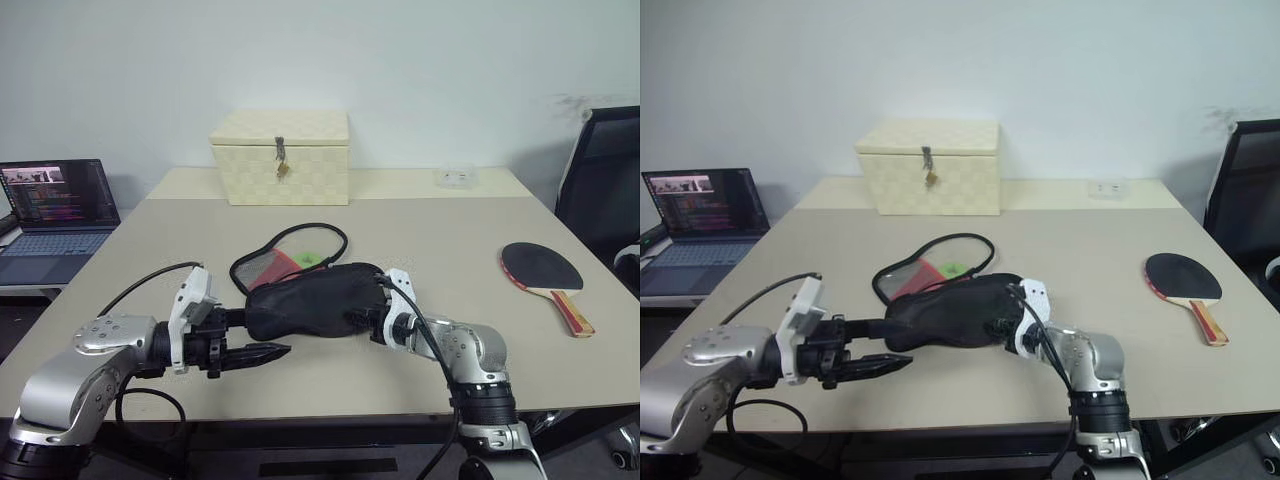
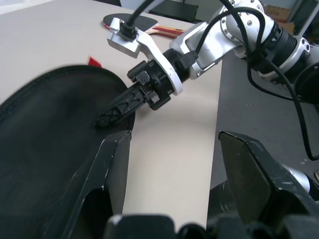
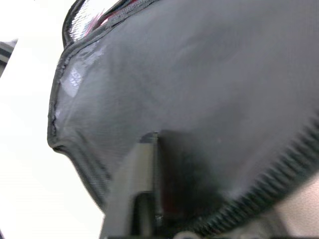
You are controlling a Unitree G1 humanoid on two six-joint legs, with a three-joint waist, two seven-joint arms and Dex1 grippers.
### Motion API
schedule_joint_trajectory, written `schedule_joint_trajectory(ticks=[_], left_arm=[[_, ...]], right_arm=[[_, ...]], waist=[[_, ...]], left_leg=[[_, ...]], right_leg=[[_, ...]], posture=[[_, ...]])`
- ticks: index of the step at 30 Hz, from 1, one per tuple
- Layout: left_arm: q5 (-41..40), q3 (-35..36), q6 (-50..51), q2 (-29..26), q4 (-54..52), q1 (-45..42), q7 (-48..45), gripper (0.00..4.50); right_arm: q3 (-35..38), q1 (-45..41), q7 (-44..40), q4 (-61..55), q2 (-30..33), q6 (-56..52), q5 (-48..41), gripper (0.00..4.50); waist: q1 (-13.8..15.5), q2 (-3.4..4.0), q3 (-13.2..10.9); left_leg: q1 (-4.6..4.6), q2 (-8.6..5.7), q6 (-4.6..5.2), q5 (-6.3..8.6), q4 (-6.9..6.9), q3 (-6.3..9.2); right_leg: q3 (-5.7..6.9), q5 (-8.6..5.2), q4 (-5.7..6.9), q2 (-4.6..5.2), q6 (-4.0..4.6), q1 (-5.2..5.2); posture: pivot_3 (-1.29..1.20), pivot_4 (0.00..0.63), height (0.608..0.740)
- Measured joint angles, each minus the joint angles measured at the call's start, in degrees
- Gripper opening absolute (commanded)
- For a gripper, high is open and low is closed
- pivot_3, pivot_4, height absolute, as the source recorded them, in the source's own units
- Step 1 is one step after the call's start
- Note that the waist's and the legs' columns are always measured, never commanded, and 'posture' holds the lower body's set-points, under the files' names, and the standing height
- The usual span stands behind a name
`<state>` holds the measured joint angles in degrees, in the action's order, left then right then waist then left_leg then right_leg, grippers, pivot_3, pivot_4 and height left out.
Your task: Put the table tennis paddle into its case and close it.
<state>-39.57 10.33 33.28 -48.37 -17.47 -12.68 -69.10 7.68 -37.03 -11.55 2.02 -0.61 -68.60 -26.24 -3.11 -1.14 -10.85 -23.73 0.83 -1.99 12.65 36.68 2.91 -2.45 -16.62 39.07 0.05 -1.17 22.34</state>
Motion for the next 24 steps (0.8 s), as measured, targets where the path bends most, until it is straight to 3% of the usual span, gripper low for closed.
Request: schedule_joint_trajectory(ticks=[1, 7, 13, 18, 23, 24], left_arm=[[0.01, -0.12, 0.00, 0.31, -0.10, -0.04, 0.28, 3.04], [0.00, -0.68, 0.00, 0.42, -0.56, 0.03, 0.99, 3.04], [0.00, -1.39, 0.00, 0.55, -1.85, 0.15, 1.80, 3.04], [-0.01, -1.86, -0.03, 0.92, -3.64, 1.18, 3.02, 3.04], [-0.02, -1.88, -0.03, 0.94, -4.53, 1.53, 4.24, 3.04], [-0.02, -1.88, -0.04, 0.94, -4.58, 1.69, 4.54, 3.04]], right_arm=[[-0.40, -0.80, -1.37, 0.62, 2.14, -0.69, -0.34, 0.01], [-5.42, -6.03, -12.67, 5.97, 18.30, -0.99, 0.20, 0.01], [-18.49, -17.86, -30.03, 26.01, 31.29, 12.68, 8.69, 0.01], [-23.77, -30.20, -35.59, 49.85, 30.18, 32.28, 19.41, 0.01], [-23.50, -36.64, -33.89, 64.47, 25.62, 43.99, 25.05, 0.01], [-23.08, -37.49, -32.98, 66.45, 24.86, 45.81, 25.62, 0.22]], waist=[[0.01, 0.00, 0.00], [0.26, 0.02, -0.01], [0.00, 0.07, -0.06], [-0.28, 0.06, -0.06], [-0.24, 0.07, -0.07], [-0.20, 0.07, -0.07]], left_leg=[[0.00, -0.03, 0.00, 0.00, 0.00, -0.02], [-0.03, -0.07, 0.01, 0.00, -0.02, -0.08], [-0.04, -0.06, 0.01, 0.00, -0.03, -0.18], [-0.05, -0.03, 0.01, 0.00, -0.07, -0.18], [-0.08, -0.04, 0.00, 0.00, -0.09, -0.16], [-0.08, -0.04, 0.00, 0.00, -0.09, -0.13]], right_leg=[[0.01, 0.00, -0.01, 0.00, 0.00, 0.00], [0.00, -0.01, -0.07, -0.01, -0.02, 0.00], [-0.05, -0.01, -0.06, -0.05, -0.01, 0.07], [-0.07, -0.01, -0.05, -0.05, 0.00, 0.11], [-0.08, 0.00, -0.04, 0.04, 0.01, 0.13], [-0.07, 0.00, -0.03, 0.07, 0.01, 0.13]], posture=[[0.00, 0.150, 0.740], [0.00, 0.150, 0.740], [0.00, 0.150, 0.740], [0.00, 0.150, 0.740], [0.00, 0.150, 0.740], [0.00, 0.150, 0.740]])
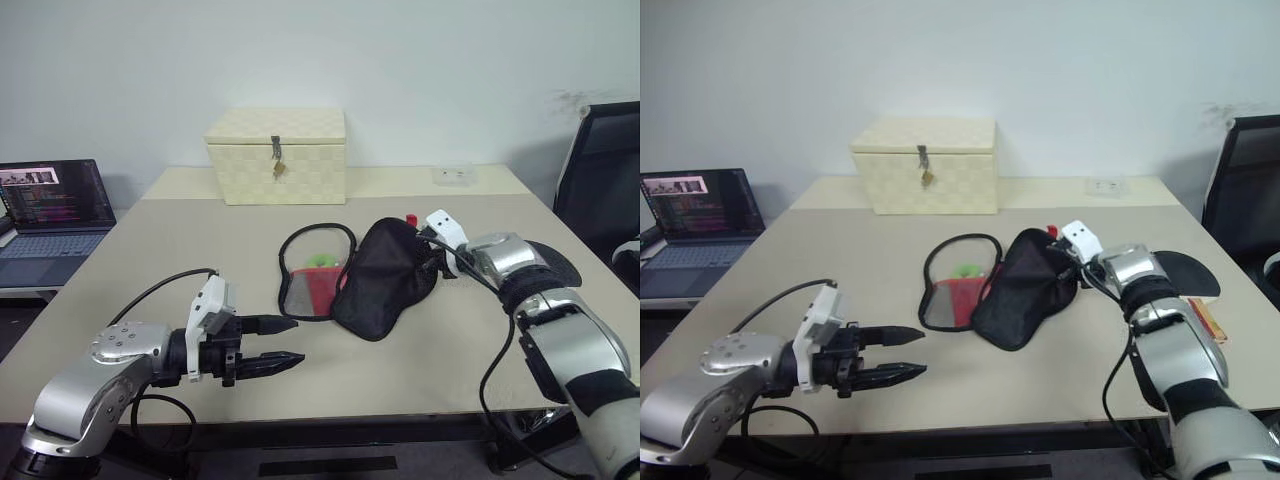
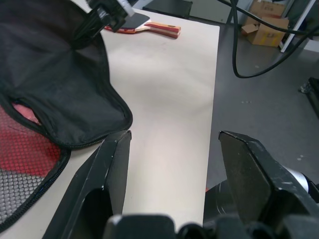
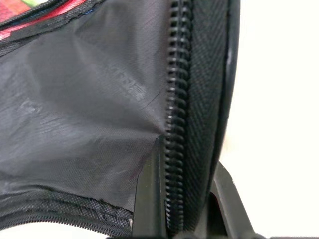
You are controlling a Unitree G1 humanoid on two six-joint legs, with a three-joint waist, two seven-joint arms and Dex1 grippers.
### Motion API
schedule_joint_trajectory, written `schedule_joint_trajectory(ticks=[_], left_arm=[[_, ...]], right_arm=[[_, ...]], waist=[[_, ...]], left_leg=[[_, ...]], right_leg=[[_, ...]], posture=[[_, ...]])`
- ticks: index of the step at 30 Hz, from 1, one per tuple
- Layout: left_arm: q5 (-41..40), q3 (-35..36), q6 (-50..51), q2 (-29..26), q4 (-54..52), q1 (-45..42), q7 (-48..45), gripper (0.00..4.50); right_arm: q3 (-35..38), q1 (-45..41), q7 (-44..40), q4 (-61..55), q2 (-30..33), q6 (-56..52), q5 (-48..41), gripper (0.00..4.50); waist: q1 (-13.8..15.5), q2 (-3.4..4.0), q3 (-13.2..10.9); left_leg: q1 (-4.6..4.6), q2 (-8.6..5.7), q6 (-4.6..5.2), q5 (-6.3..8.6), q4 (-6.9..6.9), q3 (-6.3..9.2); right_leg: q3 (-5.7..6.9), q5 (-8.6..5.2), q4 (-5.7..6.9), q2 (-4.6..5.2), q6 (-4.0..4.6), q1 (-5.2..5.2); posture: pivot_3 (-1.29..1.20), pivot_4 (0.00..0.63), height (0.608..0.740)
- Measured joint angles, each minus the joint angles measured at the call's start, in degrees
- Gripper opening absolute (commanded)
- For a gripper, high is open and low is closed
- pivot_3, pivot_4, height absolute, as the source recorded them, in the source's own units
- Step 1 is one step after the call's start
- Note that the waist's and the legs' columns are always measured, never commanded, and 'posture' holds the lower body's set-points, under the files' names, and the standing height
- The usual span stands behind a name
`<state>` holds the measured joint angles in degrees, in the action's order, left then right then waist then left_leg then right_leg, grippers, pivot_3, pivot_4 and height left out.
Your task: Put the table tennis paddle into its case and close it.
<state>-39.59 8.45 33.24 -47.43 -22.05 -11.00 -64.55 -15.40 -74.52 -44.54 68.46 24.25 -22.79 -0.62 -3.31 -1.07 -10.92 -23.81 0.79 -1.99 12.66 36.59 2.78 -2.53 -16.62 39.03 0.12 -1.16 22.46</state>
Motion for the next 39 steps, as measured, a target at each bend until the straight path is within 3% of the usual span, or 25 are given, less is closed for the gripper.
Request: schedule_joint_trajectory(ticks=[3, 10, 14, 18, 22, 25, 28, 30, 34, 39], left_arm=[[0.04, -0.01, -0.03, -0.01, -0.06, 0.26, 0.18, 3.04], [0.28, -0.29, -0.26, -0.01, -0.07, 0.27, 0.07, 3.04], [0.57, -1.26, -0.88, -0.01, 0.03, -0.44, -0.17, 3.04], [0.59, -2.07, -1.19, 0.06, 0.20, -0.84, -0.62, 3.04], [0.64, -2.55, -1.37, 0.16, 0.66, -1.02, -1.20, 3.04], [0.62, -2.72, -1.55, 0.16, 1.67, -1.25, -1.59, 3.04], [0.56, -2.81, -1.58, 0.05, 2.65, -1.83, -2.61, 3.04], [0.49, -2.52, -1.58, -0.08, 3.27, -2.23, -3.41, 3.04], [0.25, -2.28, -1.54, -0.11, 3.60, -2.73, -3.76, 3.04], [-0.17, -1.48, -1.41, -0.11, 3.62, -2.71, -3.70, 3.04]], right_arm=[[1.61, -1.03, 2.51, 2.86, -0.84, 3.38, 1.58, 0.98], [3.74, -1.19, 9.52, 5.72, -0.76, 8.42, 4.61, 3.43], [6.32, -1.77, 14.66, 6.04, 1.52, 10.26, 5.54, 3.43], [8.80, -2.16, 14.43, 5.81, 3.92, 10.28, 5.47, 3.43], [12.02, 0.10, 6.97, 0.03, 6.09, 4.82, 2.63, 3.43], [12.81, 8.32, -0.95, -15.58, 6.80, -5.00, -1.49, 3.43], [13.17, 22.10, -3.17, -38.01, 6.43, -18.68, -6.64, 4.02], [13.47, 28.67, -1.93, -49.61, 6.02, -26.62, -9.31, 4.46], [18.07, 33.61, 3.39, -64.53, 5.41, -37.74, -12.80, 4.46], [24.01, 39.83, 10.02, -77.42, -1.25, -51.29, -17.73, 4.46]], waist=[[0.04, 0.01, -0.01], [0.05, 0.03, -0.02], [0.10, 0.04, -0.03], [0.08, 0.05, -0.03], [0.05, 0.06, -0.04], [0.16, 0.05, -0.03], [0.59, 0.08, -0.05], [0.83, 0.21, -0.13], [0.83, 0.27, -0.16], [0.82, 0.22, -0.13]], left_leg=[[0.00, -0.01, 0.00, 0.00, 0.00, 0.04], [0.00, -0.02, 0.00, 0.00, 0.00, 0.03], [-0.01, -0.04, -0.01, 0.00, 0.00, 0.02], [0.00, -0.03, 0.00, 0.00, 0.00, -0.02], [0.01, 0.00, 0.00, 0.00, -0.01, -0.01], [0.02, 0.02, 0.00, 0.00, -0.01, 0.08], [-0.03, 0.02, 0.00, 0.00, -0.01, 0.20], [-0.04, 0.00, 0.00, 0.00, 0.02, 0.23], [0.00, -0.02, 0.00, -0.01, 0.07, 0.19], [0.02, 0.01, 0.00, 0.00, 0.05, 0.15]], right_leg=[[0.01, 0.00, 0.01, 0.02, 0.00, 0.00], [0.00, 0.00, 0.02, 0.02, 0.00, 0.00], [0.01, 0.00, 0.01, 0.02, 0.00, 0.00], [-0.01, 0.00, 0.01, 0.02, 0.00, -0.01], [-0.02, 0.00, 0.01, 0.02, 0.00, -0.01], [0.03, -0.01, 0.00, 0.02, 0.01, -0.08], [0.05, -0.03, 0.03, 0.04, 0.04, -0.07], [0.06, -0.03, 0.07, 0.05, 0.04, -0.02], [0.06, -0.03, 0.06, 0.03, 0.01, -0.06], [0.08, -0.03, 0.05, 0.00, 0.02, -0.10]], posture=[[0.00, 0.150, 0.740], [0.00, 0.150, 0.740], [0.00, 0.150, 0.740], [0.00, 0.150, 0.740], [0.00, 0.150, 0.740], [0.00, 0.150, 0.740], [0.00, 0.150, 0.740], [0.00, 0.150, 0.740], [0.00, 0.150, 0.740], [0.00, 0.150, 0.740]])
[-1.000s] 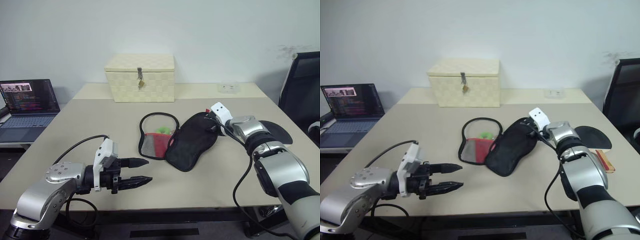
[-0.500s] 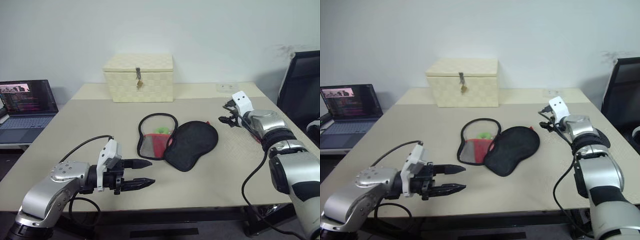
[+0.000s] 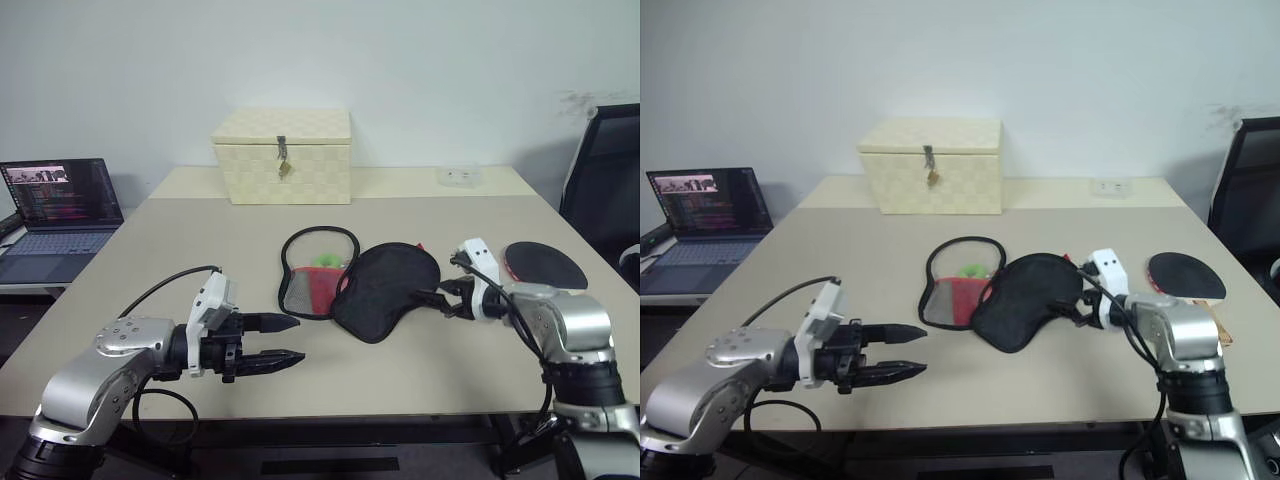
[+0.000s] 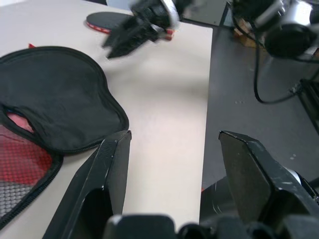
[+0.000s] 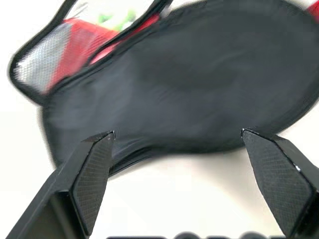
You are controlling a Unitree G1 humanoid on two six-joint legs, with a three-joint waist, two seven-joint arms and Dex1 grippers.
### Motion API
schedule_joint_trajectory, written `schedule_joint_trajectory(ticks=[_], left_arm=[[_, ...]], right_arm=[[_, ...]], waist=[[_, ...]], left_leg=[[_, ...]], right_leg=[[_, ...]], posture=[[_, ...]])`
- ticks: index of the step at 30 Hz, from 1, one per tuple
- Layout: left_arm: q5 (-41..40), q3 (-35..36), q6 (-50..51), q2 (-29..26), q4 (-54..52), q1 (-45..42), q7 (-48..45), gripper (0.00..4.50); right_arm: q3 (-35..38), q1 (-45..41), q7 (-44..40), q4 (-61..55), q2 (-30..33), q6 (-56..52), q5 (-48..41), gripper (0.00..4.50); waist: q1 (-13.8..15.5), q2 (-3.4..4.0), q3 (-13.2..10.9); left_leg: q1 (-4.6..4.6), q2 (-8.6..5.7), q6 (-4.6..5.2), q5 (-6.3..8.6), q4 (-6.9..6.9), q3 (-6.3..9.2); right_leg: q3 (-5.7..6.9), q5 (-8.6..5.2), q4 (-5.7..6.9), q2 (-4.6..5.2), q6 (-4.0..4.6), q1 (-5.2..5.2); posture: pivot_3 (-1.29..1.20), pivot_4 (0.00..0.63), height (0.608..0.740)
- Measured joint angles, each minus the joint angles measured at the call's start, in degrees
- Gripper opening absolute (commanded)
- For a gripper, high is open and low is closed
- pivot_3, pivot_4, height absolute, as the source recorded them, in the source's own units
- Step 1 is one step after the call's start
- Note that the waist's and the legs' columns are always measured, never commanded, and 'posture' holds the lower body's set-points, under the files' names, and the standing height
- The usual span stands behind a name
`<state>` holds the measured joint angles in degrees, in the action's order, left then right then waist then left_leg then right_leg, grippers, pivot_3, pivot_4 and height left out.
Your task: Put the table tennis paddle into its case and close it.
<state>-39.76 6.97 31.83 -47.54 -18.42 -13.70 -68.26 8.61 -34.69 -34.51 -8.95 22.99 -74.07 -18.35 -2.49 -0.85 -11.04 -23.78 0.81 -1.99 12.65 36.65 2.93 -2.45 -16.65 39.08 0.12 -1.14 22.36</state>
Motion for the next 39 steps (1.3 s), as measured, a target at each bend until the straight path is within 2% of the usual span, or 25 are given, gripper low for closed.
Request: schedule_joint_trajectory(ticks=[6, 13, 23, 26, 31, 37, 39], left_arm=[[-0.04, 0.08, 0.03, 0.00, 0.00, 0.59, 0.04, 3.04], [-0.01, 0.09, 0.02, 0.00, 0.06, 0.51, 0.05, 3.04], [0.02, 0.09, 0.02, 0.07, 0.05, 0.51, 0.24, 3.04], [0.02, 0.09, 0.02, 0.12, 0.04, 0.52, 0.39, 3.04], [0.01, 0.12, 0.02, 0.21, 0.03, 0.56, 1.33, 3.04], [-0.01, 0.14, 0.02, 0.44, -0.03, 0.52, 1.90, 3.04], [-0.03, 0.15, 0.02, 0.51, -0.07, 0.51, 2.30, 3.04]], right_arm=[[0.41, 3.79, 6.37, -4.56, -6.04, -3.69, -1.24, 4.46], [-1.22, 2.96, 11.34, 2.70, -9.72, 5.04, 0.21, 4.46], [-3.20, 0.78, 14.79, 6.98, -16.66, 9.74, 0.04, 4.46], [-3.73, 0.31, 15.23, 7.35, -18.34, 9.66, -0.89, 3.88], [-3.05, 0.19, 15.48, 7.43, -17.90, 8.03, -2.29, 2.10], [-2.93, -1.48, 10.36, 10.89, -7.87, 6.61, -3.85, 0.04], [-3.21, -2.80, 7.73, 12.91, -4.36, 6.49, -4.37, 0.04]], waist=[[0.00, 0.00, 0.00], [-0.26, -0.04, 0.02], [-0.81, -0.04, 0.02], [-0.75, -0.03, 0.02], [-0.59, -0.03, 0.02], [-0.41, -0.03, 0.02], [-0.43, -0.03, 0.02]], left_leg=[[-0.01, -0.04, 0.00, 0.00, 0.01, -0.03], [0.02, -0.02, 0.00, 0.00, 0.01, -0.08], [0.04, 0.03, 0.00, 0.00, -0.01, -0.07], [0.02, 0.01, 0.00, 0.00, -0.01, -0.05], [0.00, -0.02, 0.00, 0.00, -0.01, -0.03], [0.01, -0.04, 0.00, 0.00, -0.01, -0.07], [0.00, -0.03, 0.00, 0.00, -0.01, -0.08]], right_leg=[[0.01, 0.00, -0.02, -0.05, -0.01, 0.00], [-0.02, 0.00, -0.01, -0.11, -0.01, -0.01], [-0.03, 0.00, 0.00, -0.11, 0.00, 0.00], [-0.02, 0.00, 0.00, -0.11, 0.00, 0.00], [-0.01, 0.00, -0.02, -0.11, -0.01, 0.00], [0.00, 0.00, -0.03, -0.11, -0.01, 0.00], [-0.01, 0.00, -0.03, -0.12, -0.01, 0.01]], posture=[[0.00, 0.150, 0.740], [0.00, 0.150, 0.740], [0.00, 0.150, 0.740], [0.00, 0.150, 0.740], [0.00, 0.150, 0.740], [0.00, 0.150, 0.740], [0.00, 0.150, 0.740]])
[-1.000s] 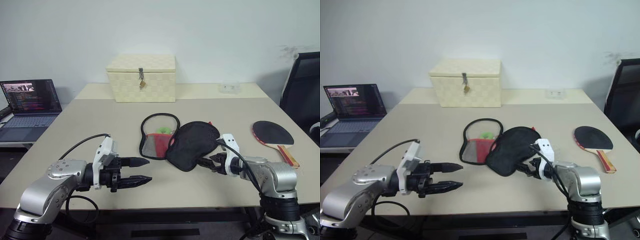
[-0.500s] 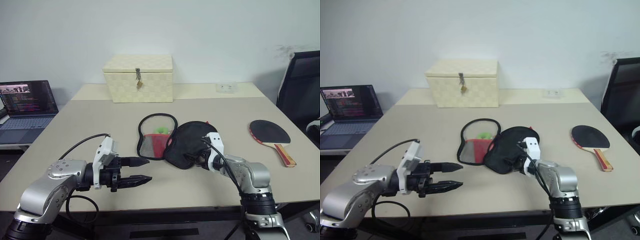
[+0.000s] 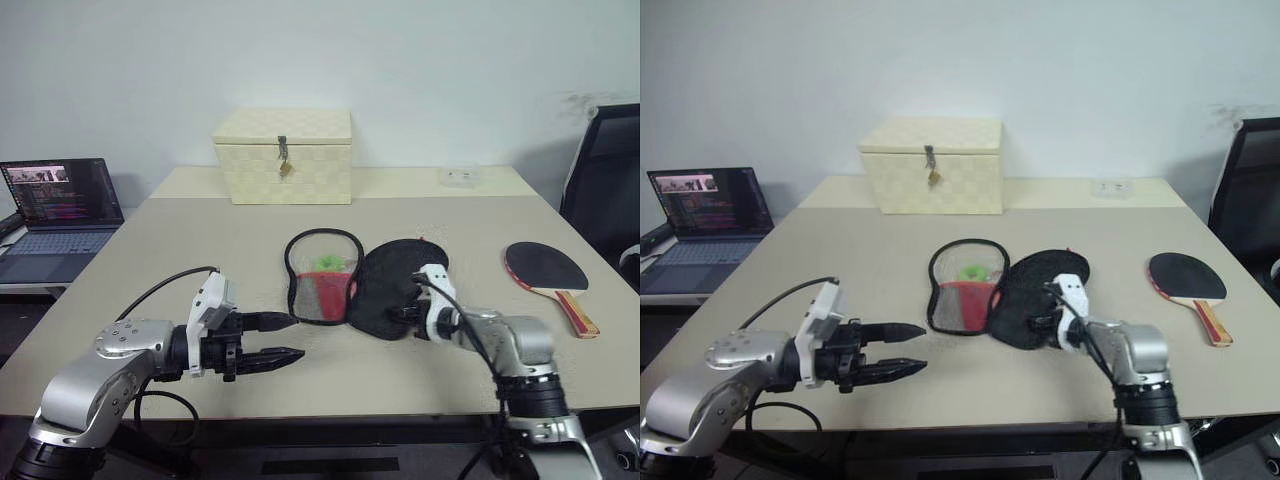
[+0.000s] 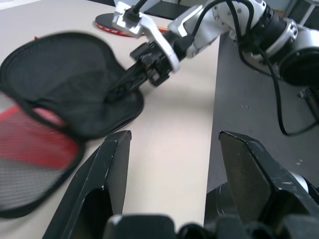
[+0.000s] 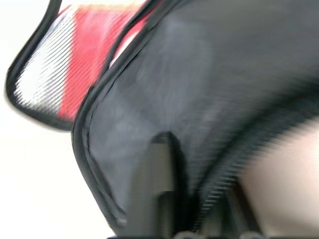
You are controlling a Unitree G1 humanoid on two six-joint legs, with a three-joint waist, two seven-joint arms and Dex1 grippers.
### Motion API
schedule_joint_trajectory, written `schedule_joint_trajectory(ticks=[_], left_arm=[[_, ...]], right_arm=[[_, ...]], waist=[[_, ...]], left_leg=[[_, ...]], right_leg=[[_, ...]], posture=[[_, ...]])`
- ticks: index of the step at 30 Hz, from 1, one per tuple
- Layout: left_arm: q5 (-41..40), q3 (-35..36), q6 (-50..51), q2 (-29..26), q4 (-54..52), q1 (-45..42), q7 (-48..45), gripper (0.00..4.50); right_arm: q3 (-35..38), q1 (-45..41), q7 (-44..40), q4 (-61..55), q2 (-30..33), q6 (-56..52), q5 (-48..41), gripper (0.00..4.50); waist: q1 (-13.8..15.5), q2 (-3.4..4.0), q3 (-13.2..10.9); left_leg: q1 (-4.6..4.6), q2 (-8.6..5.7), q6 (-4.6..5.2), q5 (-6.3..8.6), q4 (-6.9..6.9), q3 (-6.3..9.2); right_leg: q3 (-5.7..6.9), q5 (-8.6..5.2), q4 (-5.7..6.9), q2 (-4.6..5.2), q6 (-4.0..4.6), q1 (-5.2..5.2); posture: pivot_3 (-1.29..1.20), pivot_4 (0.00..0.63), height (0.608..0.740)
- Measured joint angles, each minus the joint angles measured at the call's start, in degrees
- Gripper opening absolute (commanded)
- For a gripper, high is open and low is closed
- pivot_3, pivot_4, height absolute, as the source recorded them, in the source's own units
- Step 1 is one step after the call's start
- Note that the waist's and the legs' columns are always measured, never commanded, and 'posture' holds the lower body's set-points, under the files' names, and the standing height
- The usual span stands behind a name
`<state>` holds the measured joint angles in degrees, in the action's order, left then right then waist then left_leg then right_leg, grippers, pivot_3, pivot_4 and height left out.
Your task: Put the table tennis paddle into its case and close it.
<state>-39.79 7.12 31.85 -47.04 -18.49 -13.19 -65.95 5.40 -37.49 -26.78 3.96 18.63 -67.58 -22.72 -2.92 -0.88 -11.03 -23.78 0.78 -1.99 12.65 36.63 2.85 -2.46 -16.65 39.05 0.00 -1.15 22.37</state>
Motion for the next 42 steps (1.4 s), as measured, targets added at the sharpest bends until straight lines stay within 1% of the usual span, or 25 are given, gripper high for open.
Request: schedule_joint_trajectory(ticks=[4, 7, 13, 16, 19, 22, 23, 29, 31, 33, 38, 40, 42], left_arm=[[-0.05, 0.07, 0.00, 0.06, -0.07, 0.00, 0.40, 3.04], [-0.10, 0.07, -0.04, 0.36, -0.19, 0.00, 0.57, 3.04], [-0.09, 0.05, -0.09, 0.54, -0.19, -0.50, 0.46, 3.04], [-0.06, 0.04, -0.14, 0.54, -0.19, -0.84, 0.39, 3.04], [-0.02, 0.02, -0.14, 0.54, -0.20, -0.85, 0.40, 3.04], [-0.02, 0.01, -0.14, 0.54, -0.20, -0.85, 0.40, 3.04], [-0.02, 0.01, -0.14, 0.54, -0.20, -0.85, 0.39, 3.04], [-0.03, 0.03, -0.14, 0.53, -0.27, -0.75, 0.39, 3.04], [-0.07, 0.11, -0.14, 0.53, -0.31, -0.69, 0.44, 3.04], [-0.13, 0.19, -0.13, 0.53, -0.42, -0.58, 0.51, 3.04], [-0.65, 0.55, 0.11, 0.55, -1.28, -0.31, 0.54, 3.04], [-0.74, 0.55, 0.25, 0.72, -1.34, -0.74, 0.60, 3.04], [-0.77, 0.48, 0.35, 1.10, -1.26, -1.95, 0.57, 3.04]], right_arm=[[-3.06, -3.51, -6.87, 6.18, 8.11, 1.47, 0.14, 0.04], [-7.06, -6.26, -12.28, 11.86, 12.23, 4.92, 1.69, 0.04], [-13.26, -10.40, -19.76, 23.62, 15.01, 13.38, 6.41, 0.04], [-14.31, -14.23, -21.82, 30.13, 15.04, 17.47, 8.71, 0.04], [-14.50, -16.91, -22.49, 33.94, 14.72, 20.19, 10.55, 0.04], [-14.46, -17.56, -22.74, 35.94, 14.07, 21.11, 11.30, 0.69], [-14.46, -17.55, -22.74, 36.47, 13.92, 21.12, 11.43, 0.97], [-13.30, -16.31, -22.55, 34.53, 14.60, 20.97, 12.15, 3.15], [-11.90, -14.79, -21.81, 32.48, 15.69, 20.81, 12.04, 3.88], [-9.89, -13.04, -21.01, 30.04, 18.01, 21.23, 12.05, 4.48], [-2.53, -8.32, -18.63, 25.98, 22.53, 21.70, 10.72, 4.48], [0.67, -7.19, -16.58, 25.25, 23.54, 21.75, 10.15, 4.48], [3.46, -6.33, -12.70, 25.00, 24.74, 22.92, 10.53, 4.48]], waist=[[0.00, 0.00, 0.00], [-0.01, 0.00, 0.00], [0.01, -0.01, -0.01], [0.00, -0.01, -0.01], [0.01, -0.01, -0.01], [0.02, -0.01, -0.01], [0.03, -0.01, -0.01], [0.09, 0.00, -0.02], [0.16, 0.01, -0.02], [0.31, 0.02, -0.03], [0.78, 0.01, -0.02], [0.74, 0.03, -0.03], [0.77, 0.02, -0.03]], left_leg=[[0.00, -0.02, 0.00, 0.00, 0.00, -0.02], [0.00, -0.01, 0.00, 0.00, 0.00, -0.03], [-0.01, -0.03, 0.00, 0.00, 0.01, -0.03], [-0.01, -0.02, 0.00, 0.00, 0.02, -0.03], [-0.01, -0.01, 0.00, 0.00, 0.01, -0.01], [-0.02, -0.02, 0.00, 0.00, 0.01, -0.01], [-0.02, -0.02, 0.00, 0.00, 0.01, -0.01], [-0.02, -0.02, 0.00, 0.00, 0.01, 0.01], [-0.03, -0.02, 0.00, 0.00, 0.01, 0.01], [-0.04, -0.05, 0.00, 0.00, 0.01, 0.00], [-0.03, -0.03, 0.00, 0.00, 0.01, -0.01], [0.00, -0.03, 0.00, 0.00, 0.01, -0.06], [0.00, -0.04, 0.00, 0.00, 0.03, -0.04]], right_leg=[[0.00, 0.00, -0.03, -0.01, 0.00, 0.00], [-0.01, 0.00, -0.03, -0.02, 0.00, 0.00], [-0.01, 0.00, -0.03, -0.03, -0.01, 0.00], [-0.01, 0.00, -0.01, -0.03, 0.00, 0.00], [0.01, 0.00, -0.02, -0.03, 0.00, 0.00], [0.00, 0.00, -0.02, -0.02, 0.00, 0.00], [0.00, 0.00, -0.02, -0.01, 0.00, 0.00], [0.01, 0.00, -0.01, 0.00, 0.00, 0.00], [0.01, 0.00, -0.01, 0.00, 0.00, 0.00], [0.01, 0.00, -0.02, 0.02, -0.01, 0.00], [0.00, 0.00, -0.02, 0.01, -0.01, 0.00], [-0.03, 0.00, 0.01, 0.01, 0.00, 0.00], [-0.02, 0.00, 0.01, 0.00, -0.01, -0.01]], posture=[[0.00, 0.150, 0.740], [0.00, 0.150, 0.740], [0.00, 0.150, 0.740], [0.00, 0.150, 0.740], [0.00, 0.150, 0.740], [0.00, 0.150, 0.740], [0.00, 0.150, 0.740], [0.00, 0.150, 0.740], [0.00, 0.150, 0.740], [0.00, 0.150, 0.740], [0.00, 0.150, 0.740], [0.00, 0.150, 0.740], [0.00, 0.150, 0.740]])
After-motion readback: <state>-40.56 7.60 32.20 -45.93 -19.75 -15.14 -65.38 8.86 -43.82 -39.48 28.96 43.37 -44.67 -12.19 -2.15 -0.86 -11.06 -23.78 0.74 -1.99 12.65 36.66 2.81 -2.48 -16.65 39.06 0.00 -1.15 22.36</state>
